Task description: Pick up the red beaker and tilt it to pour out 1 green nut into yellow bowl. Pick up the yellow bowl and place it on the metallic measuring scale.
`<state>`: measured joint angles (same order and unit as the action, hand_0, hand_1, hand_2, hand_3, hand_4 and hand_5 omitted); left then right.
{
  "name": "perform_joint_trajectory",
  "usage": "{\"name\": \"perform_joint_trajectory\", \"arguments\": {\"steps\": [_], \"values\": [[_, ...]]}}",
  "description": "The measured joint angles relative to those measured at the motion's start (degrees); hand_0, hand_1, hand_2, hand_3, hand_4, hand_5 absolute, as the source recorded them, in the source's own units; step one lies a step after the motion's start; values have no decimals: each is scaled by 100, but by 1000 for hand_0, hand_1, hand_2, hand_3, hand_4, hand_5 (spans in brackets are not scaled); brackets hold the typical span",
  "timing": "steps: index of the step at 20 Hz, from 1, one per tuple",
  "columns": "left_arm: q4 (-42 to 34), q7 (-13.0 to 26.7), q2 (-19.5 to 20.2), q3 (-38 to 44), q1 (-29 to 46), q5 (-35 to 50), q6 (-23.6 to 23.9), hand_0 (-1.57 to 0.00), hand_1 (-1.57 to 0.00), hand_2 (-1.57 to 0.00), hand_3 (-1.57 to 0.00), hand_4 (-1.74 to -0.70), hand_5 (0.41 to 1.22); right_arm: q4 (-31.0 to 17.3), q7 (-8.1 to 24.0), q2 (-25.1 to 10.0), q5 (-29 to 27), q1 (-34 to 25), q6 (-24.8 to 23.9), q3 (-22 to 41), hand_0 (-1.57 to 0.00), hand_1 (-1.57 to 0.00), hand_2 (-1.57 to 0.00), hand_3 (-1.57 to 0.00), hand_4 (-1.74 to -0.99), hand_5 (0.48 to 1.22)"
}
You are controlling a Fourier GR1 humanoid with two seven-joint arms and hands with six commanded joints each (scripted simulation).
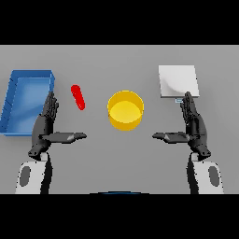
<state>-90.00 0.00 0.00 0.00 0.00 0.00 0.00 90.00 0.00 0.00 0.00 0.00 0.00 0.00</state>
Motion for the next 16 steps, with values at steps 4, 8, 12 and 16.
{"name": "perform_joint_trajectory", "arguments": {"steps": [4,8,12,16], "values": [[-50,-26,-8,-25,65,-4,-7,1,1,1,1,-1202,677,-51,33,44,37,-73,-46,23,1,1,1,1,-1177,572],[-477,-162,196,-367,380,-390,-118,1,1,1,1,-1203,677,135,-212,-275,749,58,-163,316,1,1,1,1,-1183,576],[-821,32,275,-574,598,-582,-153,1,1,1,1,-1191,663,337,-157,-378,1075,144,-178,519,1,1,1,1,-1196,584],[-834,190,330,-620,573,-672,-166,1,1,1,1,-1171,652,351,-227,-374,783,137,11,448,1,1,1,1,-1261,604]]}}
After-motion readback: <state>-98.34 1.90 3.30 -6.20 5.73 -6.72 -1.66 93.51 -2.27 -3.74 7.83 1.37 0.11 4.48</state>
